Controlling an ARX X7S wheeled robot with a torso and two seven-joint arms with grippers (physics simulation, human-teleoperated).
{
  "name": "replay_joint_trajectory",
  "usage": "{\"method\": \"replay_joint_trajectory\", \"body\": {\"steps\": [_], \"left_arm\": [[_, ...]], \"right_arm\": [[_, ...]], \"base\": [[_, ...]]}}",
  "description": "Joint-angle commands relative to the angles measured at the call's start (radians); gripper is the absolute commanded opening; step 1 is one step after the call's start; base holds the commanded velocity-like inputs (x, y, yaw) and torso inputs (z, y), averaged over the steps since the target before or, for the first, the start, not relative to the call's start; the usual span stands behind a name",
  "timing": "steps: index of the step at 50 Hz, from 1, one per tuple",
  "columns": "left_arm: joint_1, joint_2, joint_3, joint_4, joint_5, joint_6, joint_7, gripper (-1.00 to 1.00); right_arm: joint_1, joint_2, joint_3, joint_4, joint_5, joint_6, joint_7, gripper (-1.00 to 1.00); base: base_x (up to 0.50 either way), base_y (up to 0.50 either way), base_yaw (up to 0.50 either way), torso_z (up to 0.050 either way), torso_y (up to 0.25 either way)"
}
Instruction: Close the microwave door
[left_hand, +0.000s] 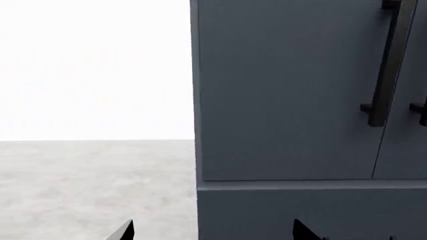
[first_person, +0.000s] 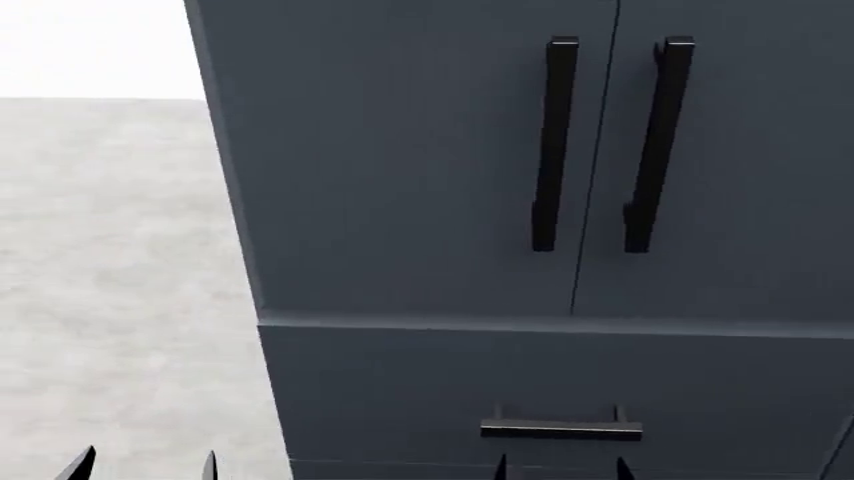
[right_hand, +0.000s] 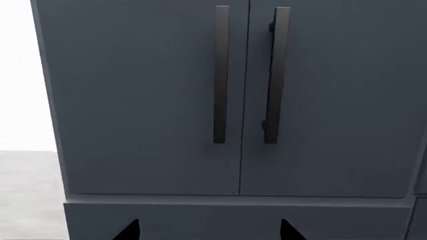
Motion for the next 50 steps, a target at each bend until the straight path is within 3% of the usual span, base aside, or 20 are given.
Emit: {"method": "replay_joint_trajectory", "body": {"steps": [1, 36, 50], "left_arm": [[0.000, -0.006, 0.008, 0.000, -0.007, 0.003, -0.006, 1.00], [-0.006, -0.022, 0.028, -0.006, -0.021, 0.013, -0.026, 1.00], [-0.005, -0.028, 0.035, -0.007, -0.026, 0.018, -0.033, 1.00]], "right_arm": [[0.001, 0.007, -0.009, 0.001, 0.004, 0.001, 0.007, 1.00], [0.007, 0.023, -0.028, 0.009, 0.022, -0.007, 0.026, 1.00], [0.017, 0.031, -0.049, 0.003, 0.006, 0.043, 0.043, 1.00]], "base": [[0.00, 0.50, 0.00, 0.000, 0.000], [0.00, 0.50, 0.00, 0.000, 0.000], [0.00, 0.00, 0.00, 0.000, 0.000]]}}
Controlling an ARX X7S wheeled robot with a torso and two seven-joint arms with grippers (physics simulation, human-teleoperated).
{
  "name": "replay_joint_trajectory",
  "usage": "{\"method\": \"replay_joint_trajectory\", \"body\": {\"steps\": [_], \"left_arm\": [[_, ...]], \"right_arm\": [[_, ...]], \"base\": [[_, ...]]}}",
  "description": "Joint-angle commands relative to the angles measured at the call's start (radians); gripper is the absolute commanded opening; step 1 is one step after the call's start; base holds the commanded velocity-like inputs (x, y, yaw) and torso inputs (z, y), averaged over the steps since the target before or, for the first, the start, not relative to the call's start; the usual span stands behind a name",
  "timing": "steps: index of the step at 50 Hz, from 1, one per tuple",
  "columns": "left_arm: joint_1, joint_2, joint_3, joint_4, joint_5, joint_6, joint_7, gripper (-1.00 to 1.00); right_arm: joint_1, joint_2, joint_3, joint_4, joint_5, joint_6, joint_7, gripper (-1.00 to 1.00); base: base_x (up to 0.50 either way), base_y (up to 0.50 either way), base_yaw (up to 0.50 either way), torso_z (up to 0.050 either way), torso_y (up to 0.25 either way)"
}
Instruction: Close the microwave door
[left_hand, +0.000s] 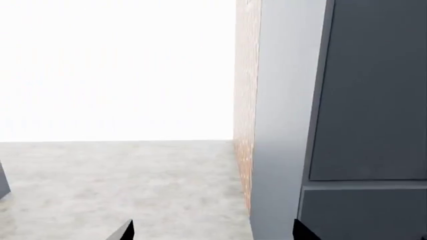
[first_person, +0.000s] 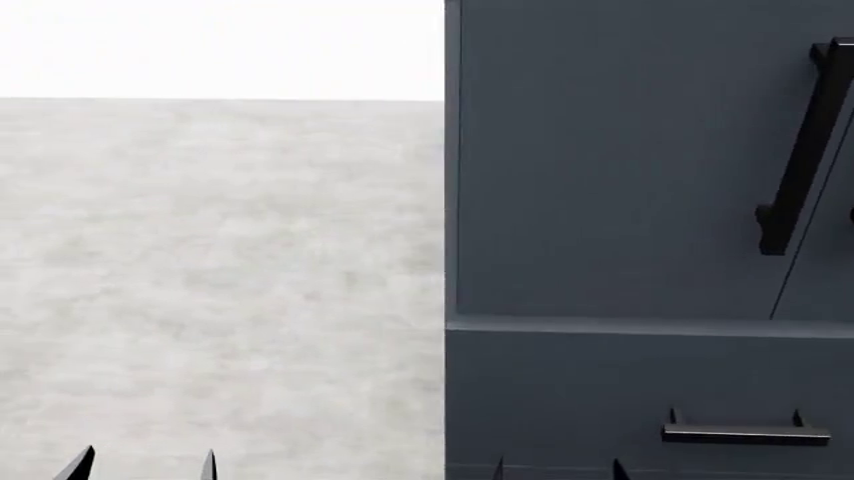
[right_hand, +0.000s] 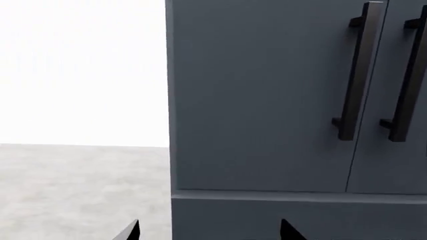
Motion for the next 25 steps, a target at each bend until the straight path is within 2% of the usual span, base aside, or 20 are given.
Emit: {"method": "replay_joint_trajectory", "body": {"steps": [1, 11, 17, 19, 25], "left_arm": [[-0.001, -0.004, 0.007, -0.003, -0.004, 0.004, -0.006, 1.00], [-0.004, -0.008, 0.011, -0.003, -0.009, 0.003, -0.010, 1.00], [-0.003, -0.011, 0.014, -0.003, -0.011, 0.006, -0.013, 1.00], [-0.003, -0.012, 0.015, -0.003, -0.012, 0.006, -0.014, 1.00], [-0.004, -0.014, 0.017, -0.005, -0.013, 0.009, -0.017, 1.00]], "right_arm": [[0.004, 0.008, -0.018, -0.008, -0.015, 0.027, 0.013, 1.00], [0.006, 0.010, -0.014, -0.002, 0.000, 0.025, 0.019, 1.00], [0.017, 0.009, -0.016, 0.004, -0.006, 0.063, 0.038, 1.00], [0.035, 0.005, -0.021, 0.011, -0.029, 0.143, 0.069, 1.00], [0.029, 0.016, -0.038, 0.028, -0.054, 0.075, 0.066, 1.00]], "base": [[0.00, 0.00, 0.00, 0.000, 0.000], [0.00, 0.44, 0.00, 0.000, 0.000], [0.00, 0.00, 0.00, 0.000, 0.000], [0.00, 0.00, 0.00, 0.000, 0.000], [0.00, 0.00, 0.00, 0.000, 0.000]]}}
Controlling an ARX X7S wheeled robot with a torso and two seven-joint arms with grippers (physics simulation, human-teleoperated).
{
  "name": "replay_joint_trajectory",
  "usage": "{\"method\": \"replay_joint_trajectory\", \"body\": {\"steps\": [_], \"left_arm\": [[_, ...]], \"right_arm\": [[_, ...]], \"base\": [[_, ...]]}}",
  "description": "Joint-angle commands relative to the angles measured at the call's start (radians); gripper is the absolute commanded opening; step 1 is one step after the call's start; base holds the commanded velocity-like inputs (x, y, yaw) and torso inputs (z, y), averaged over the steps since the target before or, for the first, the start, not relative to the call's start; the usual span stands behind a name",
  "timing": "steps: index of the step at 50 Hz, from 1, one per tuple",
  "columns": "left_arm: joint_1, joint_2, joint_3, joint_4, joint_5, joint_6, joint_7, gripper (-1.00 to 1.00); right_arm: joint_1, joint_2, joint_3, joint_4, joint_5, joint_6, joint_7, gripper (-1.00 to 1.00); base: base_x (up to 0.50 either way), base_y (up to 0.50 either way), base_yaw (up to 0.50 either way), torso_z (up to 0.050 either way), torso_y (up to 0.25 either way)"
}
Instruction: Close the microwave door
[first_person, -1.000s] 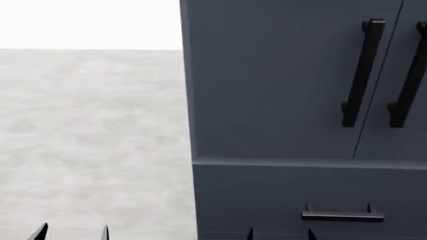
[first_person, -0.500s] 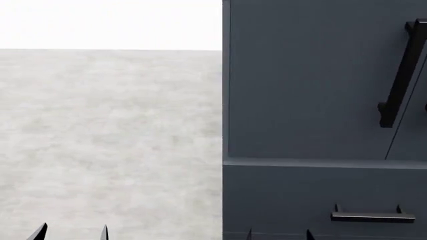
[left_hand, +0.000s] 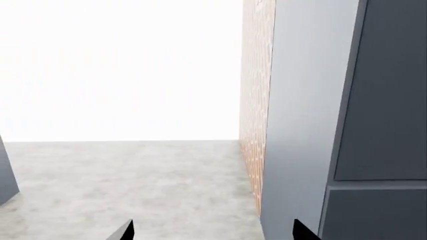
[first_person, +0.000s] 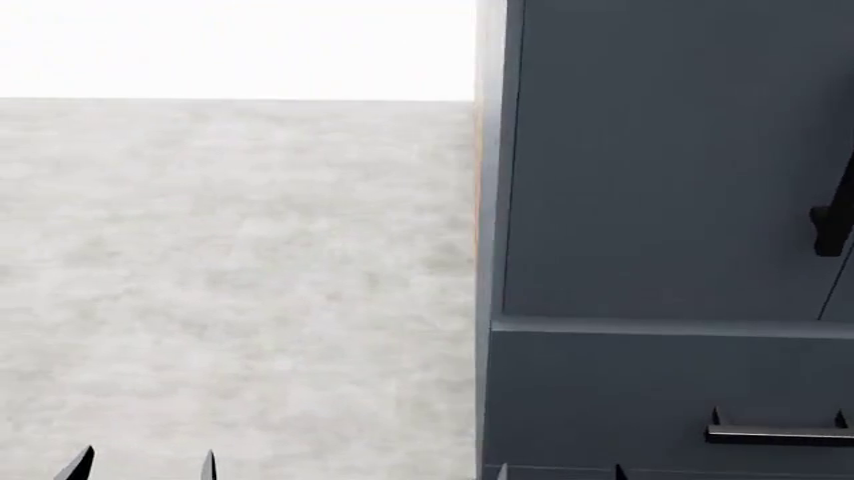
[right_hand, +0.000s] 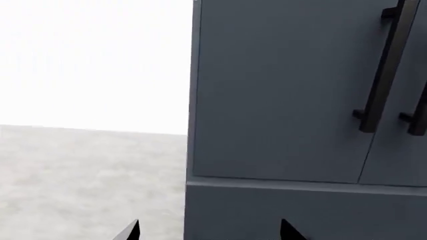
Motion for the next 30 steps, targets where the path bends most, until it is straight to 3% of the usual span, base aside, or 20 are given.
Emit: {"method": "replay_joint_trajectory", "body": {"steps": [1, 7, 30], "left_arm": [[-0.001, -0.004, 0.006, -0.002, -0.004, 0.003, -0.005, 1.00], [-0.002, -0.006, 0.009, -0.001, -0.006, 0.002, -0.009, 1.00], [0.004, -0.017, 0.019, 0.028, -0.013, -0.008, -0.026, 1.00]], "right_arm": [[0.010, 0.009, -0.021, 0.022, -0.035, -0.003, 0.020, 1.00], [-0.008, 0.017, -0.027, -0.018, -0.013, -0.013, 0.002, 1.00], [-0.002, 0.024, -0.039, -0.017, -0.006, -0.011, 0.011, 1.00]], "base": [[0.00, 0.00, 0.00, 0.000, 0.000], [0.11, 0.00, 0.00, 0.000, 0.000], [0.49, 0.00, 0.00, 0.000, 0.000]]}}
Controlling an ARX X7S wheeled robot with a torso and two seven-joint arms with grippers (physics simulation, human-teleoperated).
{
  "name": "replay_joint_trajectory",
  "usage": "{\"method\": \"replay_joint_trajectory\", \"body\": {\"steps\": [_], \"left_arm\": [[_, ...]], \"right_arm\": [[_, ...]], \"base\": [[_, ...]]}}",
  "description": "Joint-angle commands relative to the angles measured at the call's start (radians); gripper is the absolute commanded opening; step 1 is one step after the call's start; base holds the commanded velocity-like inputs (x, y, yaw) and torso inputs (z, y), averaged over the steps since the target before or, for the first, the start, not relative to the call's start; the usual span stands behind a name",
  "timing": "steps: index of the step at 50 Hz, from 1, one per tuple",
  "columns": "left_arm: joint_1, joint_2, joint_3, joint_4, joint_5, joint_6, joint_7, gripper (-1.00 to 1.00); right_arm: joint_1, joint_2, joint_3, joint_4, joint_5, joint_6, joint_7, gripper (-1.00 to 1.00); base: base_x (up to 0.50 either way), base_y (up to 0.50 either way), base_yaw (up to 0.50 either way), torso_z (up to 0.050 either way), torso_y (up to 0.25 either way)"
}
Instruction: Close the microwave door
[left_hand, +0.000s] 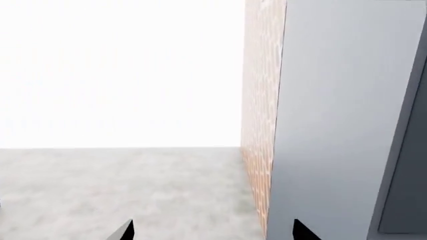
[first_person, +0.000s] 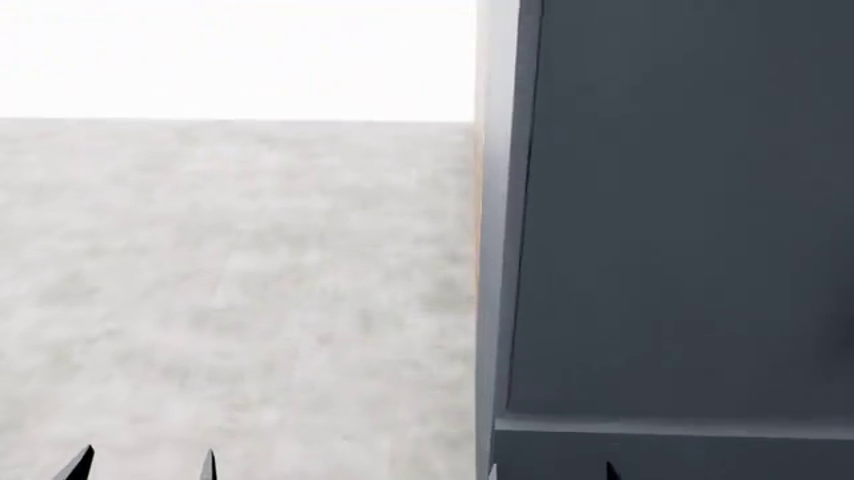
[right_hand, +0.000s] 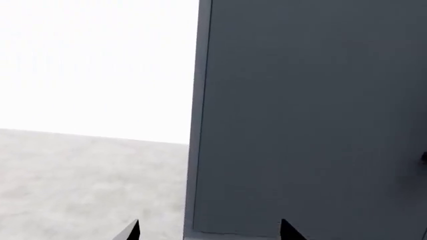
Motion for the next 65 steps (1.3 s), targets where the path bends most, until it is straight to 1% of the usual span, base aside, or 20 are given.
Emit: {"method": "replay_joint_trajectory", "body": {"steps": [1, 5, 9, 11, 15, 16, 18, 27, 31, 33, 35, 42, 51, 57, 65], "left_arm": [[0.001, -0.006, 0.006, 0.013, -0.001, -0.004, -0.008, 1.00], [0.004, -0.008, 0.006, 0.014, -0.003, -0.001, -0.010, 1.00], [0.003, -0.009, 0.007, 0.009, -0.005, 0.003, -0.011, 1.00], [0.002, -0.009, 0.006, 0.007, -0.008, 0.005, -0.013, 1.00], [0.000, -0.010, 0.006, 0.006, -0.012, 0.006, -0.013, 1.00], [0.000, -0.010, 0.007, 0.007, -0.012, 0.007, -0.013, 1.00], [0.003, -0.012, 0.007, 0.014, -0.014, 0.007, -0.015, 1.00], [0.001, -0.013, 0.011, 0.008, -0.019, 0.013, -0.015, 1.00], [0.003, -0.015, 0.011, 0.010, -0.020, 0.016, -0.018, 1.00], [0.001, -0.015, 0.012, 0.006, -0.021, 0.018, -0.017, 1.00], [0.002, -0.016, 0.013, 0.007, -0.021, 0.020, -0.018, 1.00], [0.001, -0.017, 0.013, 0.000, -0.025, 0.027, -0.020, 1.00], [-0.001, -0.020, 0.017, -0.001, -0.029, 0.028, -0.023, 1.00], [-0.002, -0.022, 0.019, -0.008, -0.030, 0.035, -0.022, 1.00], [-0.001, -0.024, 0.023, -0.005, -0.033, 0.036, -0.026, 1.00]], "right_arm": [[0.000, 0.005, -0.007, 0.000, 0.001, -0.009, 0.002, 1.00], [0.003, 0.007, -0.013, 0.004, -0.002, -0.010, 0.002, 1.00], [-0.004, 0.023, -0.057, -0.019, -0.069, -0.020, 0.004, 1.00], [-0.008, 0.024, -0.064, -0.058, -0.063, 0.005, -0.001, 1.00], [-0.026, 0.048, -0.143, -0.247, -0.203, 0.078, 0.008, 1.00], [-0.024, 0.048, -0.149, -0.263, -0.219, 0.093, 0.011, 1.00], [-0.011, 0.041, -0.161, -0.324, -0.224, 0.119, 0.000, 1.00], [0.047, 0.025, -0.189, -0.429, -0.209, 0.159, -0.043, 1.00], [0.051, 0.028, -0.199, -0.523, -0.227, 0.168, -0.045, 1.00], [0.059, 0.028, -0.207, -0.576, -0.239, 0.204, -0.054, 1.00], [0.094, 0.022, -0.222, -0.625, -0.254, 0.240, -0.073, 1.00], [0.171, -0.002, -0.251, -0.725, -0.280, 0.250, -0.090, 1.00], [0.209, 0.007, -0.259, -0.809, -0.327, 0.254, -0.092, 1.00], [0.219, 0.012, -0.276, -0.810, -0.349, 0.246, -0.091, 1.00], [0.219, 0.025, -0.293, -0.806, -0.381, 0.225, -0.080, 1.00]], "base": [[0.50, 0.00, 0.00, 0.000, 0.000], [0.46, 0.00, 0.00, 0.000, 0.000], [0.04, 0.00, 0.00, 0.000, 0.000], [0.00, 0.00, 0.00, 0.000, 0.000], [0.00, 0.00, 0.00, 0.000, 0.000], [0.00, 0.00, 0.00, 0.000, 0.000], [0.00, 0.00, 0.00, 0.000, 0.000], [0.00, 0.00, 0.00, 0.000, 0.000], [0.00, 0.00, 0.00, 0.000, 0.000], [0.00, 0.00, 0.00, 0.000, 0.000], [0.00, 0.00, 0.00, 0.000, 0.000], [0.00, 0.00, 0.00, 0.000, 0.000], [0.00, 0.00, 0.00, 0.000, 0.000], [0.02, 0.00, 0.00, 0.000, 0.000], [0.45, 0.00, 0.00, 0.000, 0.000]]}}
